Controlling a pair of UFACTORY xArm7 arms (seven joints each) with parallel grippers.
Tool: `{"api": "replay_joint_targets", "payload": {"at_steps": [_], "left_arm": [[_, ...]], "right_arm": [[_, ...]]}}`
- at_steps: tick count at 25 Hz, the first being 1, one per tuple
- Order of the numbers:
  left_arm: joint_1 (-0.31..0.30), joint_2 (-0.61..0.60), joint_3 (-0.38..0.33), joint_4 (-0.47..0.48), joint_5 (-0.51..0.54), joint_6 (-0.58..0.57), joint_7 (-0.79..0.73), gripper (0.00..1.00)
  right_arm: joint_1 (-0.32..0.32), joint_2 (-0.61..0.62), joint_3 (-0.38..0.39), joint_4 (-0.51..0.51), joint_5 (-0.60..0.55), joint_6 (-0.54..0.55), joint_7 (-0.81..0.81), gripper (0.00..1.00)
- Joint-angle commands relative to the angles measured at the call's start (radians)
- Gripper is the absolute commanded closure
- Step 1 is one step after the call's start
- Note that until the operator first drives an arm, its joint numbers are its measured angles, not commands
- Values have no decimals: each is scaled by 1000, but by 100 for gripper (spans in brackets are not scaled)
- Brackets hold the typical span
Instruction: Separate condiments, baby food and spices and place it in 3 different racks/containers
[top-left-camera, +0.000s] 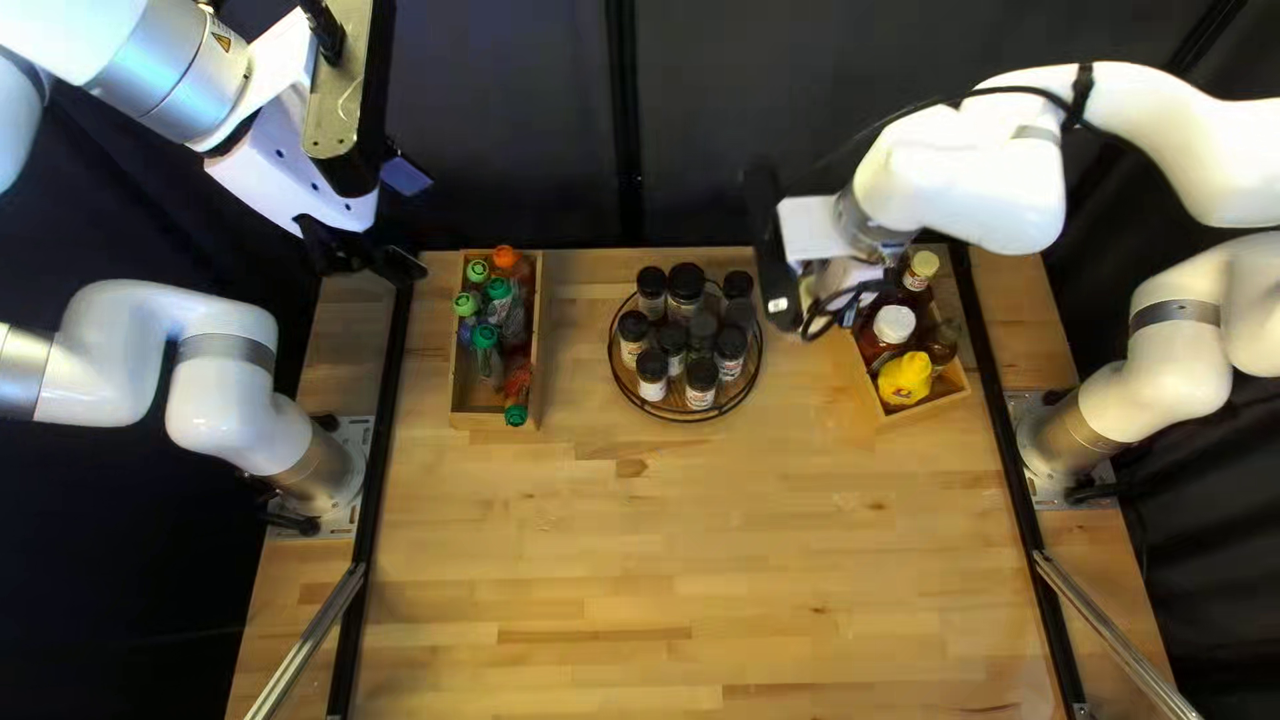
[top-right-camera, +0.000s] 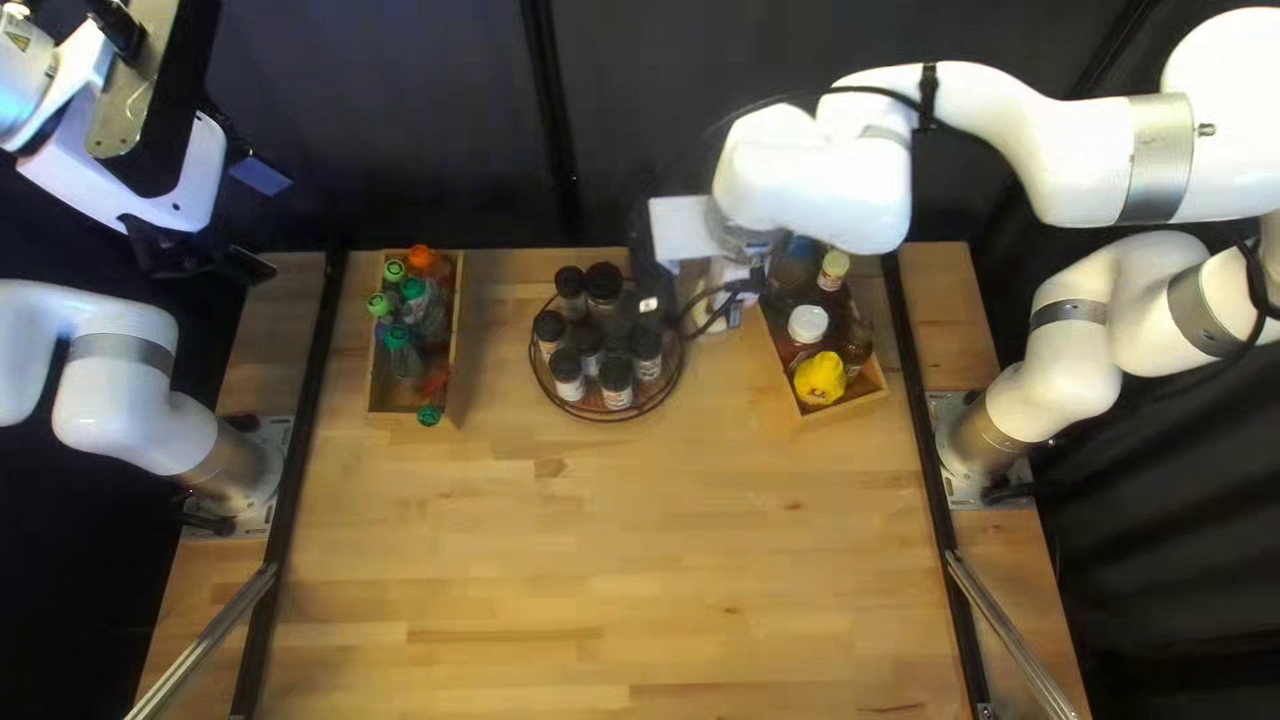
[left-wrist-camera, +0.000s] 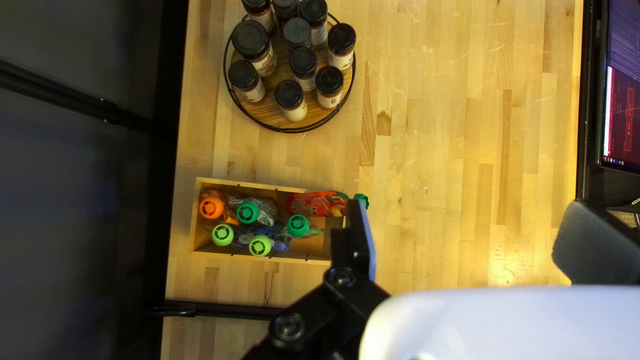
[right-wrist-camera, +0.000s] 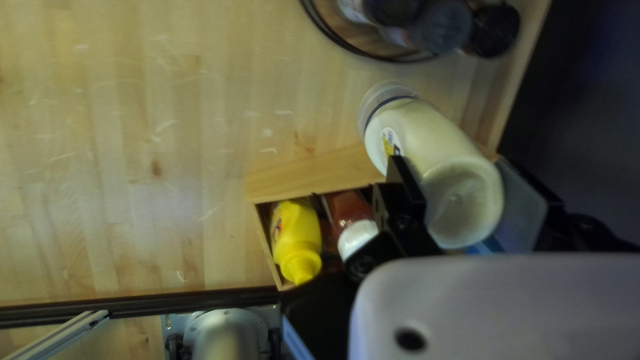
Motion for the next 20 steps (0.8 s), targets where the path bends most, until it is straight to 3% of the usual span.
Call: {"api": "replay_joint_targets", "payload": {"at_steps": [1,12,20], "left_arm": [[0,0,0,0,0,0,0,0],[0,0,0,0,0,0,0,0],[0,0,0,0,0,0,0,0]], "right_arm": [[-25,58,-22,-68,-15,-14,18,100],[-69,199,-59,-241,-38,-45,55,100],[-95,177,-69,-273,-59,-89,80,100]]}}
